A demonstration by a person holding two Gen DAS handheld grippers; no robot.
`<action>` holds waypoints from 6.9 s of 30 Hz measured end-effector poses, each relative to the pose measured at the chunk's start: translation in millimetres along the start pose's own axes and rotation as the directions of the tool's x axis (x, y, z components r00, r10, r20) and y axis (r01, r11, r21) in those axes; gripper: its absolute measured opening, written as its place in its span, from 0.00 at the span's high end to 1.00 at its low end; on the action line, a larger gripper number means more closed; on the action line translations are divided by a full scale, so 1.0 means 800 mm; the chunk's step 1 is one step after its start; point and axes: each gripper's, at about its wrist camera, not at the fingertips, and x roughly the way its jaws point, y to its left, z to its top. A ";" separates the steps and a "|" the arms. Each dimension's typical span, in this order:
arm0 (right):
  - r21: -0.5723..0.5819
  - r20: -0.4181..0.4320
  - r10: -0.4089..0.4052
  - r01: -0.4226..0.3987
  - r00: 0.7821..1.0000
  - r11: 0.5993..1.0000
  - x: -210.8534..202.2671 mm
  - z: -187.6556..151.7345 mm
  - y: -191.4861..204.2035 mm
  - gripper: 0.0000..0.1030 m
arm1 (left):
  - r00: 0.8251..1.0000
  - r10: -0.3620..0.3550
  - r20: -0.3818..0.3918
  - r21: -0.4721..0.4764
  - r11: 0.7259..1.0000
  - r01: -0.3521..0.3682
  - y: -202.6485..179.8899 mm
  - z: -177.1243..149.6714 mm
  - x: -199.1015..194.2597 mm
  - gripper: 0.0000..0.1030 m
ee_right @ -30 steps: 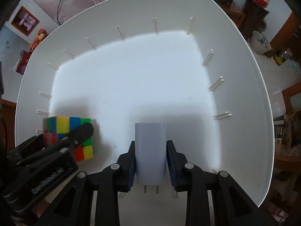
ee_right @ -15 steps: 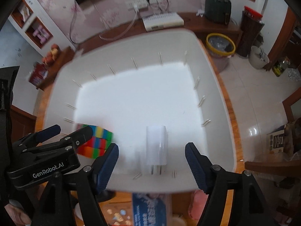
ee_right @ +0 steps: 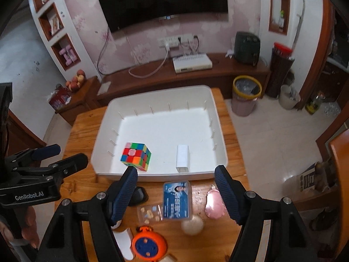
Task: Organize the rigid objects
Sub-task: 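Withdraw both tools from the bin back over the table, then grasp the white scraper with the left tool while the right tool grasps the beige power bank, then carry the scraper and power bank into the white bin and release them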
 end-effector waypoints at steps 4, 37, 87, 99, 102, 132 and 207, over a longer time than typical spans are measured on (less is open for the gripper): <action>-0.019 0.037 -0.017 0.018 0.999 1.000 -0.041 -0.018 0.007 0.28 | 1.000 -0.001 0.030 -0.007 1.000 0.001 0.003 -0.021 -0.039 0.08; -0.069 0.134 -0.025 0.034 0.991 0.997 -0.118 -0.160 0.025 0.22 | 0.995 -0.040 0.087 -0.099 0.994 0.049 0.040 -0.181 -0.072 0.08; -0.370 0.037 0.135 -0.112 0.990 0.922 0.077 -0.295 0.035 0.22 | 0.979 0.029 -0.204 -0.277 0.957 -0.086 0.023 -0.245 0.157 0.08; -0.474 0.007 0.164 -0.141 0.987 0.869 0.110 -0.309 0.025 0.25 | 0.974 0.026 -0.227 -0.380 0.918 -0.113 0.035 -0.265 0.168 0.08; -0.459 -0.016 0.188 -0.174 0.982 0.871 0.119 -0.308 0.021 0.37 | 0.973 0.027 -0.228 -0.386 0.915 -0.116 0.034 -0.267 0.168 0.08; -0.447 0.009 0.177 -0.154 0.984 0.881 0.113 -0.314 0.015 0.38 | 0.924 0.041 -0.381 -0.515 0.820 -0.249 0.041 -0.195 0.200 0.07; -0.232 -0.216 -0.071 0.020 0.974 0.972 0.295 0.042 0.041 0.38 | 0.990 0.057 -0.131 -0.127 0.989 -0.074 0.061 0.129 0.257 0.41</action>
